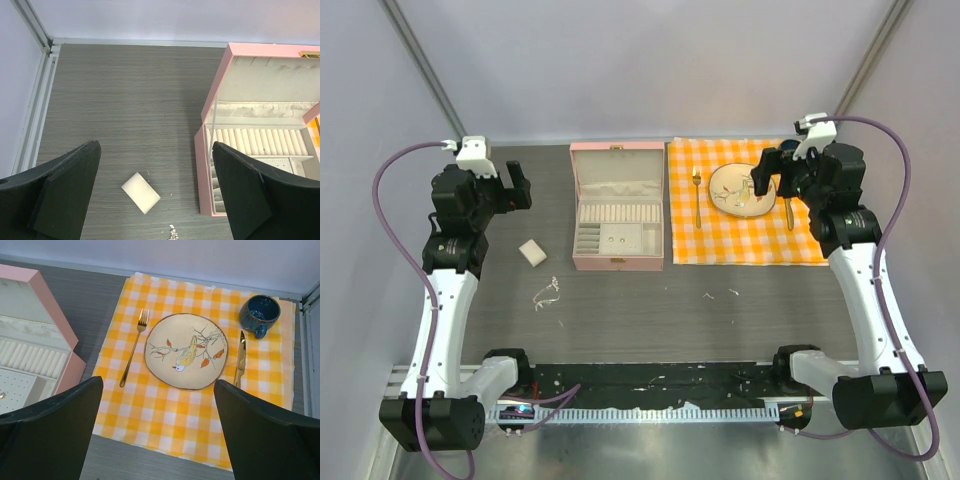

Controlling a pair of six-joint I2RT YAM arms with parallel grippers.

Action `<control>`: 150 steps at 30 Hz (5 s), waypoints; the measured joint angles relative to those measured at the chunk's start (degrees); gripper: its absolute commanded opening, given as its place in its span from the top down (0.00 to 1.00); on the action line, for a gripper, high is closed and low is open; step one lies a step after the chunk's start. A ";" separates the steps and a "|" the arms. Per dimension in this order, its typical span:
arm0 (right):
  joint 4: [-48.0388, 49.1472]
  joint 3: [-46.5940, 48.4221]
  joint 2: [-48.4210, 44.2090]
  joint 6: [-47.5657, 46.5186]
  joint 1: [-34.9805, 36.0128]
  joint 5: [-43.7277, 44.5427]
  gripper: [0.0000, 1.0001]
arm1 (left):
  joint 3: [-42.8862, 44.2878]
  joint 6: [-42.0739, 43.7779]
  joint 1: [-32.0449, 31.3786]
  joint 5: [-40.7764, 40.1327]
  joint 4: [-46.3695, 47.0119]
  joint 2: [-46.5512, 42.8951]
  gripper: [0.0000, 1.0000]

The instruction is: Organize the mixed jewelry

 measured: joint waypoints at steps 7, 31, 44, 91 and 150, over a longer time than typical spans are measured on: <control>-0.33 0.20 1.36 -0.17 1.53 0.11 0.00 | 0.00 0.02 0.00 0.50 0.00 0.00 0.00; 0.52 6.49 26.43 -1.88 19.87 9.46 0.05 | -6.32 2.21 0.00 2.91 0.39 -0.96 0.00; 7.15 9.84 40.33 1.49 26.12 9.92 0.13 | -10.86 2.40 0.00 2.86 3.23 -0.94 0.00; 20.17 20.24 50.01 -15.06 24.63 -5.46 0.57 | -17.59 6.80 0.00 2.14 10.93 -0.61 0.00; 13.14 18.29 45.53 -4.35 22.49 2.49 0.76 | -20.09 12.87 0.00 -2.73 7.72 17.62 0.00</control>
